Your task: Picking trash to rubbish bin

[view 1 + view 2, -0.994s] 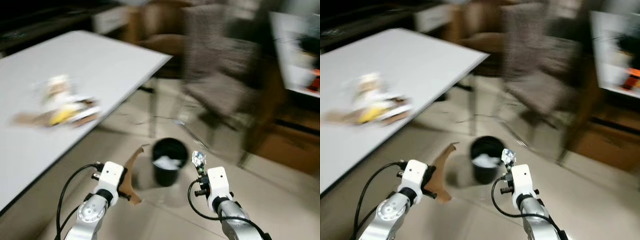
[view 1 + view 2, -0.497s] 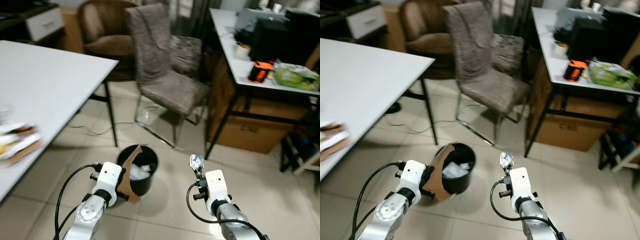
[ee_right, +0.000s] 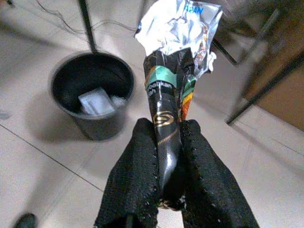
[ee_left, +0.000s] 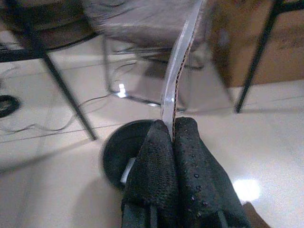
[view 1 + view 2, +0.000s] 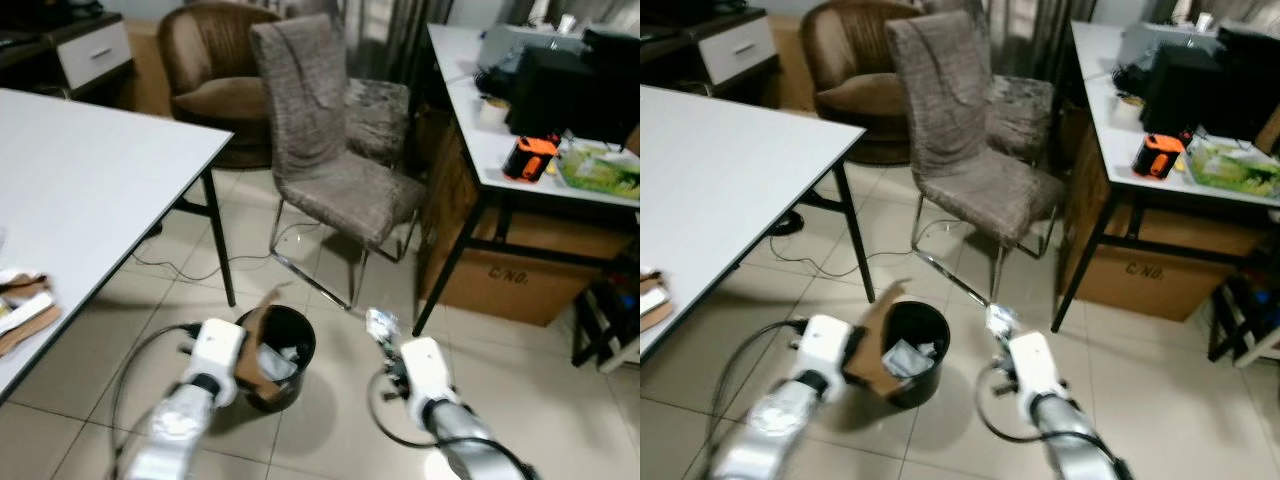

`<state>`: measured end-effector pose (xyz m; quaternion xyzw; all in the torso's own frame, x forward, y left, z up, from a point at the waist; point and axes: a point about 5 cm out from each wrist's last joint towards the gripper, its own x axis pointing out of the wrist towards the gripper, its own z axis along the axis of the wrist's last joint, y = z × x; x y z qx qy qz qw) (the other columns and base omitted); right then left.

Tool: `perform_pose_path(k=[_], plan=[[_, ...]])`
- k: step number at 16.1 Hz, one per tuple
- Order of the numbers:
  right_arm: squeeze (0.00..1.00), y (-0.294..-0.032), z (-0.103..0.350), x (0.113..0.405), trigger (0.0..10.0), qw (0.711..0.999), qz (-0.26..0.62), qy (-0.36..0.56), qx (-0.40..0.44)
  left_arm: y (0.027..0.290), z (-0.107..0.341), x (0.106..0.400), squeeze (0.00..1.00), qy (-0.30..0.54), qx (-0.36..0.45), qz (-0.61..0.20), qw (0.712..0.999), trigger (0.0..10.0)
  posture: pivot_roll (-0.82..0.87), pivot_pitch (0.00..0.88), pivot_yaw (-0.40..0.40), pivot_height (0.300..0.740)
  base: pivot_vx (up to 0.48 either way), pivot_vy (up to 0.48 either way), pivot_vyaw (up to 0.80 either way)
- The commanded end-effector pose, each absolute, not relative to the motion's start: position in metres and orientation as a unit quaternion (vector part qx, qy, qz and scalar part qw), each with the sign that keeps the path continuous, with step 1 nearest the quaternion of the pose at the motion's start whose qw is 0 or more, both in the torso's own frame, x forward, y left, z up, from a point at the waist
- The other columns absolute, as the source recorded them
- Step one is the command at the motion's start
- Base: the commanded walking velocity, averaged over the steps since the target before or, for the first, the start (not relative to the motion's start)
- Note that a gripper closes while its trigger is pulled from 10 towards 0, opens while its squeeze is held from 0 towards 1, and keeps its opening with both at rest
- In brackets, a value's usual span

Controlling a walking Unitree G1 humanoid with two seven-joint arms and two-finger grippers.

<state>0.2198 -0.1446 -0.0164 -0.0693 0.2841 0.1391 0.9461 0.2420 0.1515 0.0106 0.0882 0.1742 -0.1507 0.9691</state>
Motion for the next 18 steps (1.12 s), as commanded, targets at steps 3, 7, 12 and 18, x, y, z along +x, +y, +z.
perform_pose_path(k=[3, 7, 12, 18], plan=[[0.00, -0.1352, -0.0127, 0.2236, 10.0, 0.943, 0.169, 0.277, -0.072, 0.1628, 0.0119, 0.2432, 0.00, 0.175, 0.103, -0.141, 0.969, 10.0, -0.06, 0.000, -0.047, 0.740, 0.319, 0.000, 0.00], [0.00, -0.1338, -0.0127, 0.2225, 10.0, 0.942, 0.175, 0.273, -0.083, 0.1644, 0.0114, 0.2428, 0.00, 0.176, 0.106, -0.142, 0.968, 10.0, -0.06, 0.000, -0.041, 0.740, 0.320, 0.000, 0.77], [0.00, -0.1397, -0.0144, 0.2199, 10.0, 0.946, 0.153, 0.277, -0.067, 0.1628, 0.0103, 0.2432, 0.00, 0.178, 0.108, -0.151, 0.966, 10.0, -0.07, 0.000, -0.034, 0.740, 0.318, 0.000, 0.00], [0.00, -0.1393, -0.0156, 0.2176, 10.0, 0.947, 0.150, 0.277, -0.067, 0.1621, 0.0101, 0.2450, 0.00, 0.178, 0.111, -0.159, 0.965, 10.0, -0.07, 0.000, -0.029, 0.740, 0.326, 0.000, 0.00]])
